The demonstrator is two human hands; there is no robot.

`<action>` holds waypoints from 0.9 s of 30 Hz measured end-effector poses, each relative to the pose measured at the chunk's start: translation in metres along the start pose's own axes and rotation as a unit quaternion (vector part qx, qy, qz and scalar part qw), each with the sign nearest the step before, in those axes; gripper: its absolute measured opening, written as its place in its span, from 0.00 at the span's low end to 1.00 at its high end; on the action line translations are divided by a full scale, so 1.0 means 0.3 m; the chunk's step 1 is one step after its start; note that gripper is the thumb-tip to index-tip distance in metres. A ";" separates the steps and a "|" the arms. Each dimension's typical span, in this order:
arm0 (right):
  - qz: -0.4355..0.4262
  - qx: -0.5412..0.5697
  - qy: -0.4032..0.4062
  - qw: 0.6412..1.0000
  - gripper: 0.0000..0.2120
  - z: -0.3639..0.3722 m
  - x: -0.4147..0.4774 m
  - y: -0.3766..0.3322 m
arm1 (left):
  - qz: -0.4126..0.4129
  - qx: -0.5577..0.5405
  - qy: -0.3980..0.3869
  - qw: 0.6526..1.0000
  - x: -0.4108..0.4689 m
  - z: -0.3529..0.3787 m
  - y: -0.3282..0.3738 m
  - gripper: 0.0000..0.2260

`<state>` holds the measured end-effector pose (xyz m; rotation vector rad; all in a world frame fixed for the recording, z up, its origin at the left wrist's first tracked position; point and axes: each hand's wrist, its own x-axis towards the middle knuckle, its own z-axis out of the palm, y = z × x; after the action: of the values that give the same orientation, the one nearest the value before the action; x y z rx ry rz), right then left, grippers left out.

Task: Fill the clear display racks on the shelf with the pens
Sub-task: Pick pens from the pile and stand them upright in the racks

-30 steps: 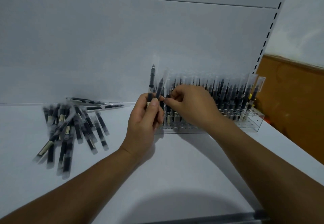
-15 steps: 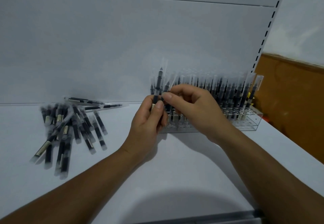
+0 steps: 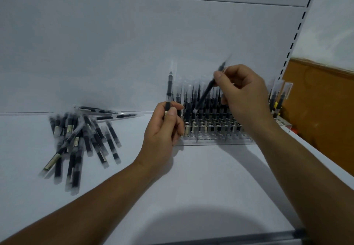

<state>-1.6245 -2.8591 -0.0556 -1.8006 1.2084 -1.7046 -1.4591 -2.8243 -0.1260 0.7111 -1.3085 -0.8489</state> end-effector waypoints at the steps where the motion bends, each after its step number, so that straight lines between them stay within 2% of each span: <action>1: -0.012 -0.034 -0.009 0.999 0.05 0.006 0.000 0.007 | 0.003 0.006 -0.005 1.000 0.000 -0.001 -0.003 0.09; 8: -0.056 -0.131 -0.063 0.988 0.05 0.045 -0.008 0.043 | 0.013 0.011 -0.013 1.000 -0.001 -0.006 -0.004 0.09; 20: -0.039 -0.243 -0.103 0.964 0.14 0.050 -0.015 0.061 | -0.003 0.004 -0.010 1.000 -0.005 0.009 0.013 0.09; 27: -0.066 -0.259 -0.128 0.955 0.09 0.062 -0.019 0.043 | -0.004 0.010 -0.010 1.000 -0.006 0.008 0.008 0.09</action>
<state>-1.6107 -2.8670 -0.0724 -2.3645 1.5445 -1.2288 -1.4614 -2.8214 -0.1246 0.7255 -1.3353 -0.8518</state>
